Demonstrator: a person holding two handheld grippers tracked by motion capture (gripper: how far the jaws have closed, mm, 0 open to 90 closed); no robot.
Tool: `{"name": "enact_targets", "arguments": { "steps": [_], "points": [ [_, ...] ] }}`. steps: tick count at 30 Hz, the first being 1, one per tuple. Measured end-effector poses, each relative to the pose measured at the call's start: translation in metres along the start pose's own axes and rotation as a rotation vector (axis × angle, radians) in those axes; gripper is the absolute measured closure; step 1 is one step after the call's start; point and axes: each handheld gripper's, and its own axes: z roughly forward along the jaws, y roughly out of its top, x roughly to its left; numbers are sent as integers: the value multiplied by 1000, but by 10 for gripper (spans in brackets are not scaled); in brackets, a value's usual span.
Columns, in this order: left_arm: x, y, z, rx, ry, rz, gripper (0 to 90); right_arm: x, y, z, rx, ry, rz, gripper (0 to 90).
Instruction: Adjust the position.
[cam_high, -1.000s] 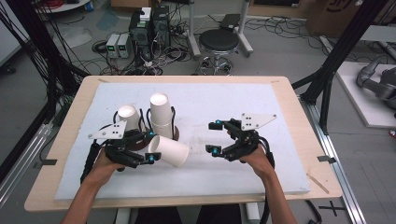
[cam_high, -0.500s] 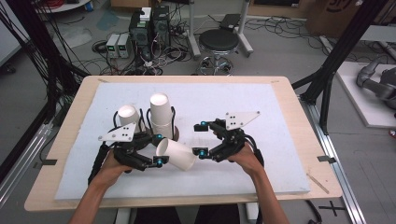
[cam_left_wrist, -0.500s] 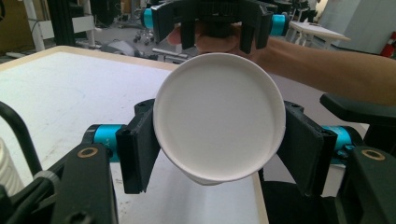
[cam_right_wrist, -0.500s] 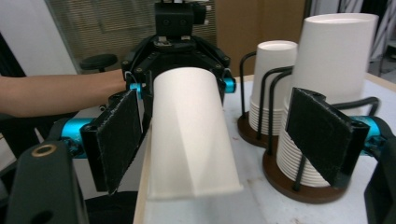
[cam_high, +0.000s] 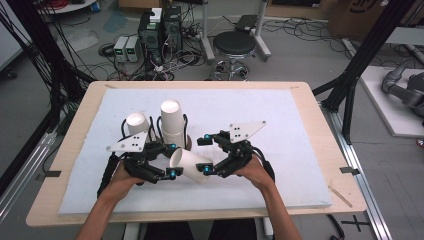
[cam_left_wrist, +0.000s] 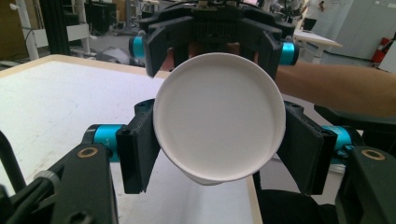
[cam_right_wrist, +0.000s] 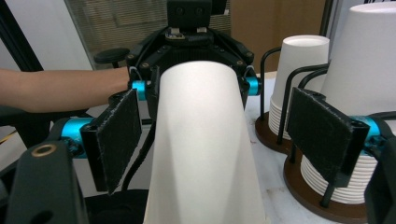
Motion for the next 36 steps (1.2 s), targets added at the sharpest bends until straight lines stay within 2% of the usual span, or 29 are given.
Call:
{"name": "enact_targets", "arguments": {
  "steps": [10, 24, 36],
  "points": [
    [-3, 5, 0, -26, -11, 17, 345, 2, -11, 15, 23, 26, 18, 190],
    [-5, 8, -2, -57, -22, 21, 345, 4, -26, 23, 33, 73, 40, 191],
    [-6, 7, 0, -51, -24, 28, 352, 5, -31, 23, 29, 75, 35, 281]
  ]
}}
